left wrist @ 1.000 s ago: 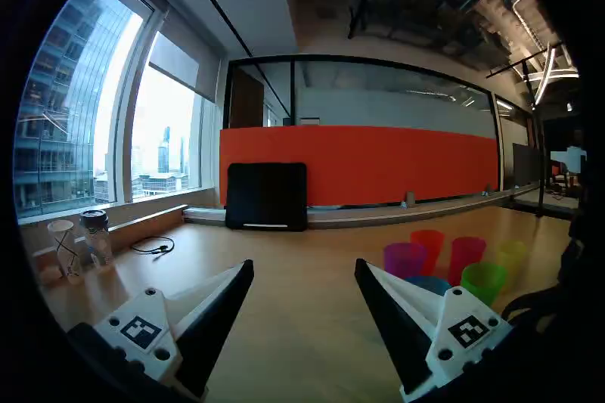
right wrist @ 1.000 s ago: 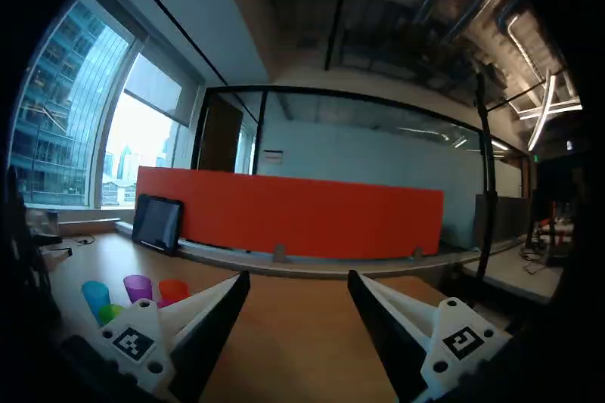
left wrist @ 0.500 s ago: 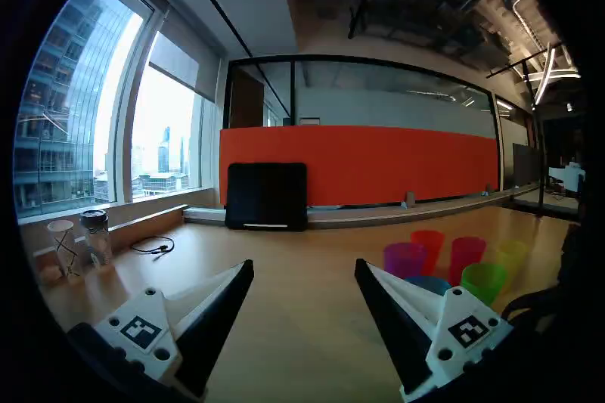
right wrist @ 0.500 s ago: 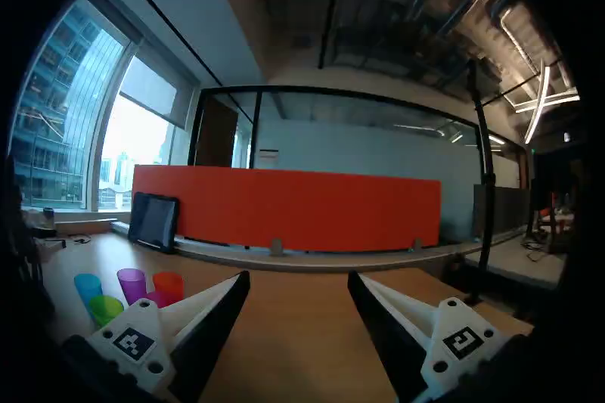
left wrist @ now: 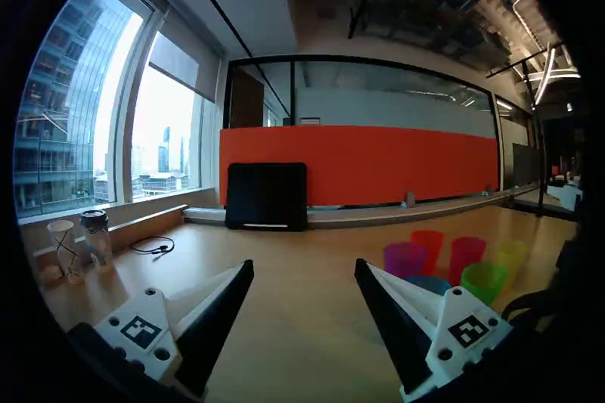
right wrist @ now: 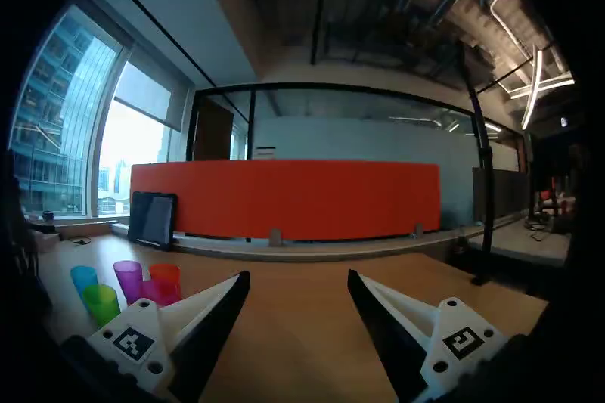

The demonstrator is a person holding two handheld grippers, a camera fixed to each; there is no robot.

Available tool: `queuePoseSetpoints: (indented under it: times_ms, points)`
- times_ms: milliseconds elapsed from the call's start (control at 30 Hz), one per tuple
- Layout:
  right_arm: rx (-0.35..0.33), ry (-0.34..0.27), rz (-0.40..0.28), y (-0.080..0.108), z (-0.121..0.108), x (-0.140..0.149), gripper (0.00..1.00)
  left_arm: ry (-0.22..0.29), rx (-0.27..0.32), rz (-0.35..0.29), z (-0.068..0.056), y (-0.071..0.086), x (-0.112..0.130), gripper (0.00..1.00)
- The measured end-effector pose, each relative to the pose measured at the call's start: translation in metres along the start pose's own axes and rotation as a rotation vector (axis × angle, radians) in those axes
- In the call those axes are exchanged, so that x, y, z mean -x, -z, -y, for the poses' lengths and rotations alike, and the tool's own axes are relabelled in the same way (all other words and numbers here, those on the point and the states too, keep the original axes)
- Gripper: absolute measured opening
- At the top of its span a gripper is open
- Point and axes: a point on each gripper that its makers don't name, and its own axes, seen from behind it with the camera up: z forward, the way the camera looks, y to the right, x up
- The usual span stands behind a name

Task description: Pour water

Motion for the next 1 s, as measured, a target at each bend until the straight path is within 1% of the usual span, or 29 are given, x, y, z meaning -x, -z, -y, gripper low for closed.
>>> queuePoseSetpoints:
  times_ms: [300,500,800,1000]
  points:
    - [-0.006,-0.024,0.023,-0.003,0.000,0.015,1.00,0.000,0.000,0.000,0.000,-0.001,0.000,1.00]
    - [-0.002,-0.011,0.034,-0.003,-0.001,0.021,1.00,0.000,0.000,0.000,0.000,0.000,0.000,1.00]
    - [0.009,-0.016,0.071,-0.004,-0.005,0.031,1.00,0.000,0.000,0.000,-0.001,0.000,0.000,1.00]
    - [0.010,-0.002,0.075,-0.005,-0.003,0.033,1.00,0.000,0.000,0.000,0.000,-0.001,0.000,1.00]
